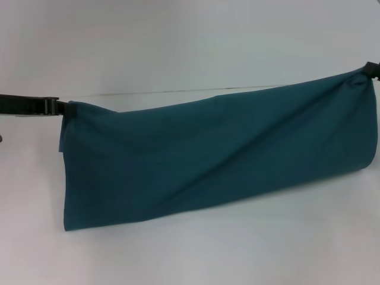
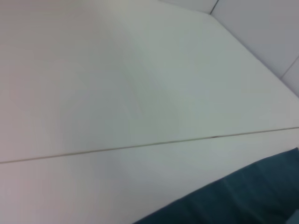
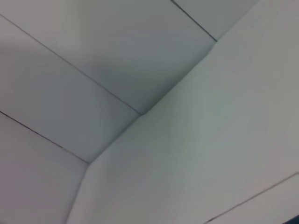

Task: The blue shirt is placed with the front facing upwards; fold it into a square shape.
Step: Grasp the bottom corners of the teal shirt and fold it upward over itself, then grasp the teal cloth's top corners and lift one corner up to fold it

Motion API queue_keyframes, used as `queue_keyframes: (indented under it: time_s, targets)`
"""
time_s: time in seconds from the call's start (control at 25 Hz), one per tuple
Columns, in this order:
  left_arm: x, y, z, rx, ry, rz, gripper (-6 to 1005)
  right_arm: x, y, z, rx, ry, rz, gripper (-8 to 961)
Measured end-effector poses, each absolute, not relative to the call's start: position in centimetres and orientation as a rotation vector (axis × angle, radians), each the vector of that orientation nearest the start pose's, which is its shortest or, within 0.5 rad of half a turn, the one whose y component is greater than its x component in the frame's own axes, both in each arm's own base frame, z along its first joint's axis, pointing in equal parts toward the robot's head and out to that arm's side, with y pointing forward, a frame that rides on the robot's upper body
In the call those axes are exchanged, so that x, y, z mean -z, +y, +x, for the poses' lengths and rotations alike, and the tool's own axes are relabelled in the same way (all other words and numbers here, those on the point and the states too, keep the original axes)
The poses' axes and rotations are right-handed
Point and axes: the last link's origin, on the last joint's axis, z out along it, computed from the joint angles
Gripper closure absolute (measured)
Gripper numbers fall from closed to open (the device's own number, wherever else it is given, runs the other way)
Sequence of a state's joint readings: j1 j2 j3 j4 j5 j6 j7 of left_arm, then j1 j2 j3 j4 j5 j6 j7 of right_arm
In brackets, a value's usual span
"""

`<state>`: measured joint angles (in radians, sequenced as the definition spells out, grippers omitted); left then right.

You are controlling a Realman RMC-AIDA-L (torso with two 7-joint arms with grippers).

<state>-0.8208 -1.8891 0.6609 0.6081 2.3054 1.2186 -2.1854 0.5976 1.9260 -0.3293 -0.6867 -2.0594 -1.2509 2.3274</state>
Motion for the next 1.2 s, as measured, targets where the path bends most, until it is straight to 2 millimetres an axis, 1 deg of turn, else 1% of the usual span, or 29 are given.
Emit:
queue_keyframes:
  time_s: [0.08, 0.28, 0.44, 0.72, 0.8, 0.84, 0.96, 1.12, 1.16, 1.2]
  targets:
    - [-7.0, 44.9, -24.6, 0.331, -1.273, -2.273, 993, -12.5, 40.5, 31.7, -0.955, 1.641, -1.704, 938]
    - [-6.5, 45.2, -24.7, 0.326, -1.266, -2.249, 993, -12.0, 41.3, 32.1, -0.909, 1.64, -1.674, 936]
    - [-5.9, 45.6, -24.8, 0.323, -1.25, -2.219, 967, -11.2, 42.4, 32.5, -0.853, 1.631, -1.625, 934]
    - [-4.1, 46.3, -24.6, 0.329, -1.175, -2.162, 922, -9.3, 44.4, 32.3, -0.763, 1.589, -1.567, 931]
    - [-3.9, 46.3, -24.6, 0.328, -1.162, -2.153, 909, -8.8, 44.9, 32.3, -0.732, 1.555, -1.552, 896]
    - [-3.4, 46.5, -24.7, 0.323, -1.128, -2.128, 903, -8.5, 45.0, 32.3, -0.716, 1.538, -1.543, 878]
    - [-3.1, 46.7, -24.9, 0.314, -1.09, -2.095, 884, -8.0, 45.2, 32.4, -0.674, 1.485, -1.539, 826]
    - [-4.0, 46.7, -25.1, 0.32, -1.033, -2.057, 858, -8.3, 45.1, 32.2, -0.653, 1.39, -1.583, 756]
    - [-4.5, 46.5, -24.9, 0.335, -1.005, -2.049, 826, -8.5, 44.9, 32.1, -0.653, 1.357, -1.61, 738]
    - [-4.7, 46.3, -24.6, 0.344, -0.984, -2.049, 793, -8.6, 44.7, 31.9, -0.662, 1.325, -1.632, 697]
